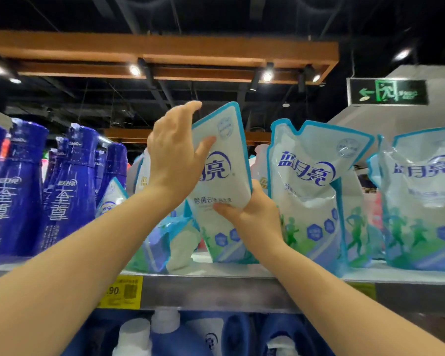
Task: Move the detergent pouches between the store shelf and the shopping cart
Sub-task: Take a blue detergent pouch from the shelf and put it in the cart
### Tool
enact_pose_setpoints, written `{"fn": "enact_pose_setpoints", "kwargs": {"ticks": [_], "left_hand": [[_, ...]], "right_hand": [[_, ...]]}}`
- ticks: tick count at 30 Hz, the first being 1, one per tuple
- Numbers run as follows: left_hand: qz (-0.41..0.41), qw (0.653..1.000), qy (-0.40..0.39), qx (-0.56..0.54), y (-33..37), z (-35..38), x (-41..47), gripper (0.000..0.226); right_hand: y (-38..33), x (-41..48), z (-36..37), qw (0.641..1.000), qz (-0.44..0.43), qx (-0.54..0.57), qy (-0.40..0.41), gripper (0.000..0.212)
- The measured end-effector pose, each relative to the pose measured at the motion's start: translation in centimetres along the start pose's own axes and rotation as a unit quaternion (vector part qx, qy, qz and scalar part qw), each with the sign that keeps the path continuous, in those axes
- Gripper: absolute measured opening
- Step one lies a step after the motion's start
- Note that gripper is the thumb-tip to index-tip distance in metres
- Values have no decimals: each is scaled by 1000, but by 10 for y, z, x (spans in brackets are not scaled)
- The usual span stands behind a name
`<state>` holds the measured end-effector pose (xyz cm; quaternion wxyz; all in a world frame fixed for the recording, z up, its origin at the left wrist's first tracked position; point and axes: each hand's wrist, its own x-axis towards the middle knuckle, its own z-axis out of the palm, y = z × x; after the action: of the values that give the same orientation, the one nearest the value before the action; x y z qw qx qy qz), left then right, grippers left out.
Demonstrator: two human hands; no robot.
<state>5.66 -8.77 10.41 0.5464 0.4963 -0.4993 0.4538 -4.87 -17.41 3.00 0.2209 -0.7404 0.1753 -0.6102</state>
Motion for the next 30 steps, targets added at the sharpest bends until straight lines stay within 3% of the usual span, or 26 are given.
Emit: {"fn": "enact_pose_setpoints", "kwargs": {"ticks": [2, 4, 6, 10, 18, 22, 25, 30], "left_hand": [[-136, 981, -19, -138, 2, 2, -18, 72], [-270, 924, -74, -261, 6, 10, -36, 89], [-314, 884, -106, -330, 4, 19, -48, 93], [-314, 861, -105, -387, -1, 30, -53, 83], [-229, 886, -44, -402, 30, 19, -40, 76], [-182, 889, -28, -419, 77, 14, -21, 87], [-164, 887, -40, -431, 123, 13, -27, 83], [-155, 854, -74, -490, 233, 19, -62, 77]], "right_hand": [[0, -1, 0, 1000, -4, 18, 12, 47], [-3, 0, 0, 999, -6, 47, 25, 41], [-7, 2, 2, 994, 1, 89, 59, 33], [-20, 6, -1, 975, 3, 169, 142, 17], [-49, 2, -28, 968, -43, 159, 191, 17], [-73, -1, -76, 956, -58, 163, 236, 16], [-81, -21, -122, 954, -62, 151, 250, 15], [-81, -77, -220, 951, -22, 66, 301, 22]]}}
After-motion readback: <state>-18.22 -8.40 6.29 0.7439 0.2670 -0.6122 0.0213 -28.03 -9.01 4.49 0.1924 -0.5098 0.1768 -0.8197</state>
